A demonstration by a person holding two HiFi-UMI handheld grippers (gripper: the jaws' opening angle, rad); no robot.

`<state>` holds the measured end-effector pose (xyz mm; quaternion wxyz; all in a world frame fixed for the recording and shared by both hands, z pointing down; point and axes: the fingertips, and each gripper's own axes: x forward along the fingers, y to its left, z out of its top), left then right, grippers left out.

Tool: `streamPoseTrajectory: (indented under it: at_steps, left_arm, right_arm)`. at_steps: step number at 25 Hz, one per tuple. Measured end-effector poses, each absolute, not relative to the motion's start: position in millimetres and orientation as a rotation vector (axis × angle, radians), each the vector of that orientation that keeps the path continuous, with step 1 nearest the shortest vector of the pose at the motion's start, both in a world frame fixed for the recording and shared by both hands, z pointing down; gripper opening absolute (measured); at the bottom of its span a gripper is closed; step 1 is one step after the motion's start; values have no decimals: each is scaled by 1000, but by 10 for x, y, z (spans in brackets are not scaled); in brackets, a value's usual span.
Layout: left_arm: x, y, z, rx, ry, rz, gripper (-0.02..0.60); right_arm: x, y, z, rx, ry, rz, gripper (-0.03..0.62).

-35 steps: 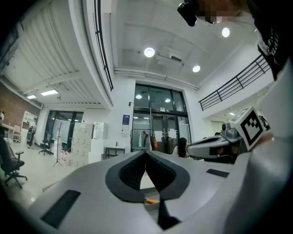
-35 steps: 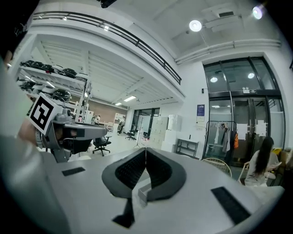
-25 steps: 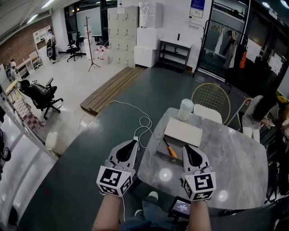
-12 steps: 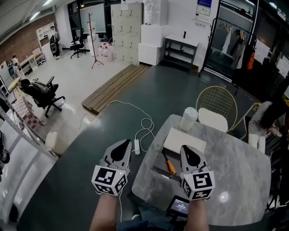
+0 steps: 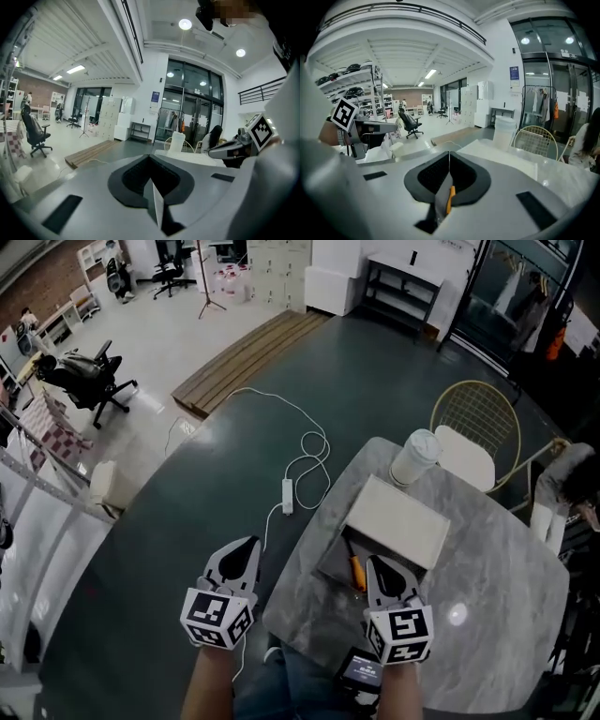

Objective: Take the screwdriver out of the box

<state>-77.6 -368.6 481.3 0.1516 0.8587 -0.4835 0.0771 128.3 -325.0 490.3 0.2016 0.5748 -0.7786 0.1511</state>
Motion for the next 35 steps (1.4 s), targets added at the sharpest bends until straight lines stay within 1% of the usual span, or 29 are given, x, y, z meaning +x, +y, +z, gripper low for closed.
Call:
streamPoseTrajectory:
  at_steps: [6,7,9,11,17,23,24,25,26,35]
  left_arm:
    - [-772,-3538,5294,2378,-1335,318,12]
    - [-777,-3556,5334,2376,-1332,321,12]
    - [-804,-3600,5403,2366,-1335,318,12]
    - [-812,-3633,5471,2354,-1333,320,12]
    - [-780,-3674,5721,2317,-1304,345,12]
    - [-750,-3722,5851,2305,-1284,358,12]
    - [-753,-3731,5854,2305,-1283,360,12]
    - [-760,-3736,5856,2306,-1283,363,12]
    - [-771,-3739,5857,2306,-1285,366,12]
    - [-894,-3736,5693,2326,-1308,378,12]
  right_arm:
    - [1243,-3227,5374,1489,-2066,513,29]
    - [1227,-3249,5441,1461,-2049,523,52]
    - [1193,-3277,5568,1402,-2012,555,128]
    - [1195,-3280,5690,1347,-1964,603,148]
    - [1236,-3245,6097,1217,-1830,780,179]
    - [1334,-3273,6390,1172,-1676,805,175]
    - [1342,-3276,6409,1173,-1664,806,144]
    - [1343,-3278,6414,1175,-1659,806,141]
    - [1340,-3279,6415,1178,-1659,808,115]
    - [1357,-3238,6317,1174,-1661,803,103]
